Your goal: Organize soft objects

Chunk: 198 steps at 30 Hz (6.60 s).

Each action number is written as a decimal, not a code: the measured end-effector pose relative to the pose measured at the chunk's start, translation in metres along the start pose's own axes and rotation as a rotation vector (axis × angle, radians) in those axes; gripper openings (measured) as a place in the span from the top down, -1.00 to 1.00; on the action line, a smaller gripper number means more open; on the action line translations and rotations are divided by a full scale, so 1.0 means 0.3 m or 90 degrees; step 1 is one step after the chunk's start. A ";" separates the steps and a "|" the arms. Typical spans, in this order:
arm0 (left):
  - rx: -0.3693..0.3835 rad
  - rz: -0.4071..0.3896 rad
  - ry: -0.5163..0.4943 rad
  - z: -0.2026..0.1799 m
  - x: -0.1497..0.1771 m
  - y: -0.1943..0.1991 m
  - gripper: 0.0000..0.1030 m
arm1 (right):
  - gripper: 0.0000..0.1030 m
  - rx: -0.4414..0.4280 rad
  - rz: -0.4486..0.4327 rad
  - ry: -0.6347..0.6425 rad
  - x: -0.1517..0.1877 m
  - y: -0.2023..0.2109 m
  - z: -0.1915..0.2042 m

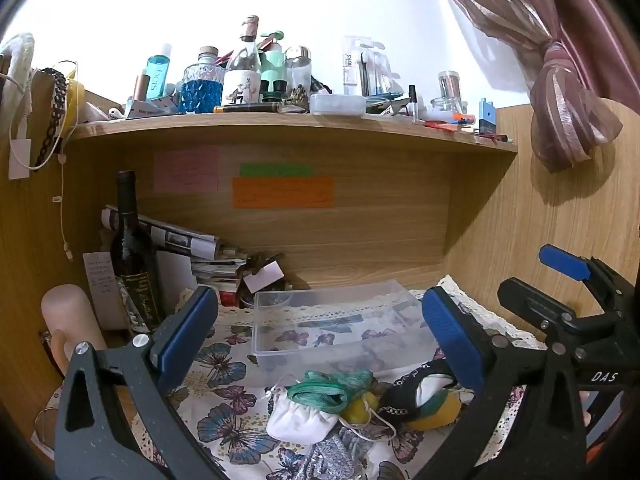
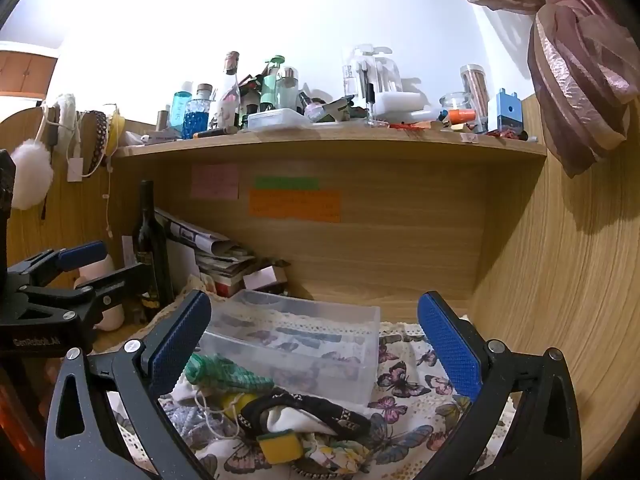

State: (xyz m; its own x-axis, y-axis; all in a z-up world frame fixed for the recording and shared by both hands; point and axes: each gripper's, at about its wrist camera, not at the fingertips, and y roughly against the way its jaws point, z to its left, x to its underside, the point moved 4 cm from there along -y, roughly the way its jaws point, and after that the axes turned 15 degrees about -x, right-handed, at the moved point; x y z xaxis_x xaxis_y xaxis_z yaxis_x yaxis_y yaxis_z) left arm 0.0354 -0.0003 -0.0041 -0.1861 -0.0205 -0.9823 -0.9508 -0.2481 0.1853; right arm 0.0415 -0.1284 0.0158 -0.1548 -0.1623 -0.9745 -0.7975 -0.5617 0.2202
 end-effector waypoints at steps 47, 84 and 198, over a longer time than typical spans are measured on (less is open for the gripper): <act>-0.001 0.003 -0.002 -0.011 0.006 -0.002 -1.00 | -1.00 -0.002 -0.004 -0.012 0.009 0.001 -0.014; 0.035 0.138 -0.027 -0.014 0.150 -0.171 -1.00 | -1.00 -0.003 0.095 -0.071 0.124 -0.100 -0.149; 0.030 0.347 -0.073 -0.130 0.201 -0.787 0.67 | 0.70 -0.055 0.332 -0.073 0.242 -0.689 -0.337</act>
State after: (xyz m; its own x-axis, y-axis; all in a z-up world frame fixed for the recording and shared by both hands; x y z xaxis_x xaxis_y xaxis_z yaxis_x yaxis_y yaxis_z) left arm 0.2584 0.0194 -0.1081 -0.6778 -0.0271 -0.7348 -0.7185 -0.1879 0.6697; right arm 0.2542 -0.1061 -0.0961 -0.5842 -0.3508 -0.7319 -0.5472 -0.4957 0.6744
